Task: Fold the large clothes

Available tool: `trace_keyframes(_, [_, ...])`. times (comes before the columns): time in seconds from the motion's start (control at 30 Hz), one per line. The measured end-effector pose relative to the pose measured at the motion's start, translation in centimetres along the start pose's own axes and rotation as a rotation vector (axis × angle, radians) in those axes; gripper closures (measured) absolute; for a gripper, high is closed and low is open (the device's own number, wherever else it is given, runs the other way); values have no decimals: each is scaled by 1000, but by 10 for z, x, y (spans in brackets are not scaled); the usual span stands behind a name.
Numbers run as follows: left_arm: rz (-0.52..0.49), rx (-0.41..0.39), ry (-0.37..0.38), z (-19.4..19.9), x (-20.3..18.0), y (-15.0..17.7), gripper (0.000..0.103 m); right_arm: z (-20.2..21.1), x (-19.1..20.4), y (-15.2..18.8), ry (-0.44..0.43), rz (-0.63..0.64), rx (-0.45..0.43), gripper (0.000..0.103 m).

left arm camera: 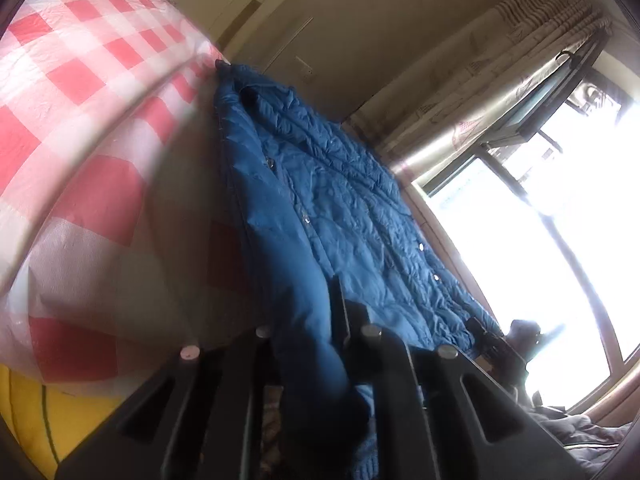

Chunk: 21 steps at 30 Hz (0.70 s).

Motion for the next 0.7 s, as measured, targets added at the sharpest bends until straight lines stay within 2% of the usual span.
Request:
trace_keyframes(0.1, [-1, -75, 122, 44, -24, -2, 93, 41, 29, -9, -111, 65, -68, 80])
trace_keyframes(0.2, [13, -146, 250, 86, -42, -10, 91, 89, 68, -19, -163, 183, -123, 80])
trace_keyframes(0.3, [13, -192, 342, 102, -59, -27, 88, 117, 97, -38, -217, 234, -211, 80])
trace_keyframes(0.37, [50, -203, 399, 96, -62, -47, 85, 115, 107, -57, -257, 210, -252, 80])
trace_keyframes(0.43, [88, -200, 391, 82, -60, -74, 83, 101, 111, -82, -264, 187, -255, 80])
trace_keyframes(0.53, [125, -197, 322, 45, -50, -126, 79, 60, 103, -132, -219, 145, -224, 80])
trace_keyframes(0.63, [234, -180, 250, -16, -25, -177, 75, -4, 74, -184, -162, 29, -162, 79])
trace_keyframes(0.7, [307, -168, 173, -61, -4, -205, 74, -57, 48, -211, -102, -53, -116, 79])
Point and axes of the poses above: each gripper's, at about its wrist camera, not at the fingertips, and z roughly against the way its jaws point, x to its left, y to its underside, the point moved 2 cm from there along -z, roughly the way its jaws point
